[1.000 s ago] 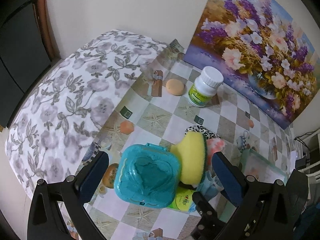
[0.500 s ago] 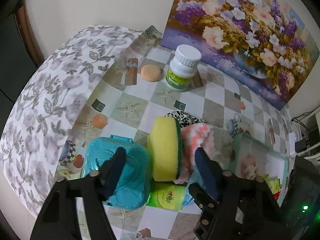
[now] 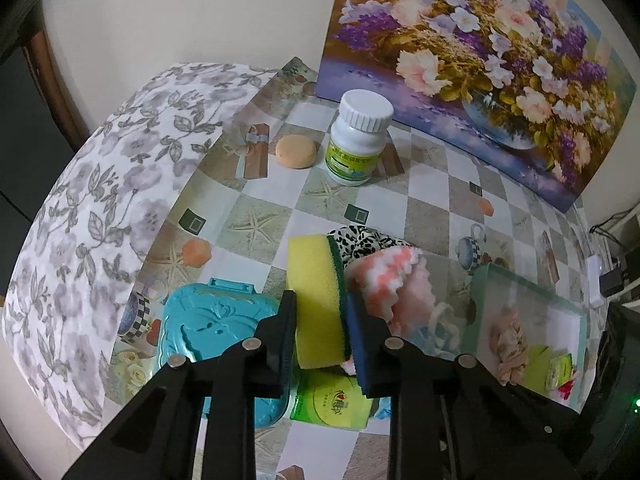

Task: Organize soft objects
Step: 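Close left gripper on the yellow-green sponge while right gripper closes on the blue face mask, then lift the sponge with left gripper while right gripper lifts the blue mask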

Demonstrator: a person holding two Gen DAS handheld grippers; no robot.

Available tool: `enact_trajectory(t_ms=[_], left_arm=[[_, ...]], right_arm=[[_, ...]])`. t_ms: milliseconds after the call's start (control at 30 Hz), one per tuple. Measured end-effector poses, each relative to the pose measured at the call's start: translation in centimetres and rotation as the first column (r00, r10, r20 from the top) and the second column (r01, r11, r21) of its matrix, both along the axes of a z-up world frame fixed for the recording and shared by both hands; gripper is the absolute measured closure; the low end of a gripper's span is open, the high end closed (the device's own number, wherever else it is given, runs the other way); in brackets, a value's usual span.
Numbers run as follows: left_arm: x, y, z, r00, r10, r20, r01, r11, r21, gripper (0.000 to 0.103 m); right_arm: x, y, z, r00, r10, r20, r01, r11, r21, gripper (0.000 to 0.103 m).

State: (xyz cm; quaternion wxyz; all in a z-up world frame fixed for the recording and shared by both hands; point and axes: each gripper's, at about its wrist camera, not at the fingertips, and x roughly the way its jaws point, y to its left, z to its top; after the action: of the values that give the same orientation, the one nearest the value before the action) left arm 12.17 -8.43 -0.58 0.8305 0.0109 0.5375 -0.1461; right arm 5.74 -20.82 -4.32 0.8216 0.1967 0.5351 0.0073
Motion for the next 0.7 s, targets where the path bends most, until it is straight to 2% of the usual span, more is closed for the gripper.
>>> enact_trajectory(t_ms=[333,700], left_arm=[[-0.4,0.1,1.9,0.999,0.016,0.047,-0.016,1.000,-0.011,0.078],[-1.2,0.5,5.1,0.991,0.033,0.132,-0.028,0.999,-0.044,0.078]], right_arm=[[-0.8,-1.4,0.9,0.999,-0.031,0.020,0.031,0.999,0.018,0.077],[-1.9,-3.3,4.0,0.993,-0.081,0.086,0.080,0.997,0.017,0.078]])
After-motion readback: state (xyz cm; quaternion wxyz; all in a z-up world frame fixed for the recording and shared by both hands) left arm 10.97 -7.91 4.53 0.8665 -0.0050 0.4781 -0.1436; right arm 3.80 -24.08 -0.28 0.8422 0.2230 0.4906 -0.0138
